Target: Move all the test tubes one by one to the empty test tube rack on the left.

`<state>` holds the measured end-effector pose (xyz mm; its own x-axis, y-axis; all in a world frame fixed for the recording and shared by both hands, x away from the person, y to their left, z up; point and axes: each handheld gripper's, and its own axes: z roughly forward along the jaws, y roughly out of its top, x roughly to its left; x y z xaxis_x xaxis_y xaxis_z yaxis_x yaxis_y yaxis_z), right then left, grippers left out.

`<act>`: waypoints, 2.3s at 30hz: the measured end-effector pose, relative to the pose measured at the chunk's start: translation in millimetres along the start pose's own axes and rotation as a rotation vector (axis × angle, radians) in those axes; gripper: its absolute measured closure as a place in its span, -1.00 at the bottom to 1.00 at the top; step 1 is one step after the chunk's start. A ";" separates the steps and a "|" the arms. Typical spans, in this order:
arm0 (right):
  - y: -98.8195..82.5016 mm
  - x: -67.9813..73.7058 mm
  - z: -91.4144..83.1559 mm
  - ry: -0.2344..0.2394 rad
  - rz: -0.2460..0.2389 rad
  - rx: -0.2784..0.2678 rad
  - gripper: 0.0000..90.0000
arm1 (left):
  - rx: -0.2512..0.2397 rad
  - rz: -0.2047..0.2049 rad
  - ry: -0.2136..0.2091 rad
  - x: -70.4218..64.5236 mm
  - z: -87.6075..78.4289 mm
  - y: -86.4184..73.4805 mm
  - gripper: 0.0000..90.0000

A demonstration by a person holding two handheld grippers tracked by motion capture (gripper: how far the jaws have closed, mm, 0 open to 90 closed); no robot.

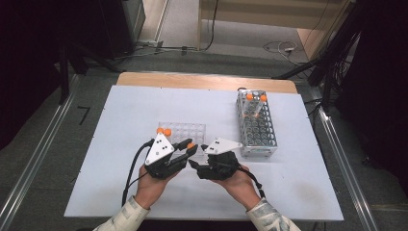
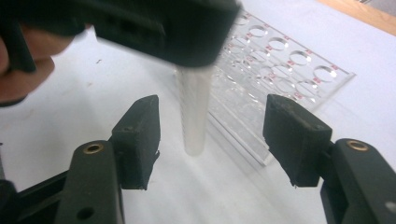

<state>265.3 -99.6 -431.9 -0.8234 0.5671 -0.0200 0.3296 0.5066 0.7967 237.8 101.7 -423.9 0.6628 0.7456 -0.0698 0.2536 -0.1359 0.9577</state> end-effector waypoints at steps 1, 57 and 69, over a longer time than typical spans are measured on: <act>-0.8 -1.2 -1.1 -0.002 0.005 -0.003 -0.33 | -0.004 -0.002 0.004 1.6 -0.9 1.5 0.56; -22.9 -29.7 -9.7 -0.072 0.131 0.009 -0.60 | 0.048 -0.028 0.193 48.9 16.5 0.5 0.55; -23.3 -30.5 -10.0 -0.072 0.132 0.008 -0.60 | 0.055 -0.018 0.208 46.0 18.6 -3.3 0.07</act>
<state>278.1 -135.2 -443.8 -0.7378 0.6738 0.0411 0.4365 0.4298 0.7904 280.5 124.3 -435.5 0.4994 0.8661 -0.0223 0.3060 -0.1523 0.9398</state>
